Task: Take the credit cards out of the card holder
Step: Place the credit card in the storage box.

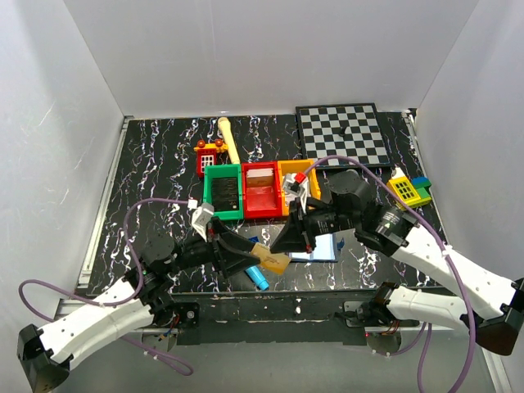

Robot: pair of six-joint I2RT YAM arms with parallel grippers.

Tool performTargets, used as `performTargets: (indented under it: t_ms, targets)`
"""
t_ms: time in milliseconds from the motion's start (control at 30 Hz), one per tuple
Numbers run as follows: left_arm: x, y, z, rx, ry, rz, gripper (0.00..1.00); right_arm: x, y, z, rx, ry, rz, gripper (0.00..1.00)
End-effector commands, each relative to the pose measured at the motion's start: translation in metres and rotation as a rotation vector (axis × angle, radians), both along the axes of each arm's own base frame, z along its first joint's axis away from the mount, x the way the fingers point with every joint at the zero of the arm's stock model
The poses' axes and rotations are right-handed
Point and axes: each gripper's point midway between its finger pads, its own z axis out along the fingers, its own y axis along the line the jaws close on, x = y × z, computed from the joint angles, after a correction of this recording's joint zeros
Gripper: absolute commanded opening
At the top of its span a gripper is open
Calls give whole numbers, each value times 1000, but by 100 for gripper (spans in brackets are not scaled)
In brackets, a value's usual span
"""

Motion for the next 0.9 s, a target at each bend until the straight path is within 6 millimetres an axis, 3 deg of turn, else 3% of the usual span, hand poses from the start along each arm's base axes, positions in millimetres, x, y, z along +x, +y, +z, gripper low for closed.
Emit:
performTargets:
  t_ms: [0, 133, 200, 300, 433, 700, 867]
  targets:
    - [37, 29, 18, 64, -5, 288, 68, 16, -6, 35, 23, -56, -60, 1]
    - [68, 87, 23, 132, 69, 637, 77, 48, -22, 38, -49, -82, -216, 1]
    - [70, 110, 33, 118, 76, 731, 77, 64, -30, 47, -30, -110, -288, 1]
    - [65, 128, 39, 95, 75, 778, 77, 82, -41, 56, 12, -173, -389, 1]
    - [62, 132, 33, 98, 87, 779, 77, 87, -39, 57, 59, -286, -365, 1]
    - [67, 125, 25, 138, 72, 770, 77, 114, -35, 38, -67, -442, -328, 1]
    - [69, 122, 28, 156, 52, 765, 76, 122, -22, 47, -21, -560, -245, 1]
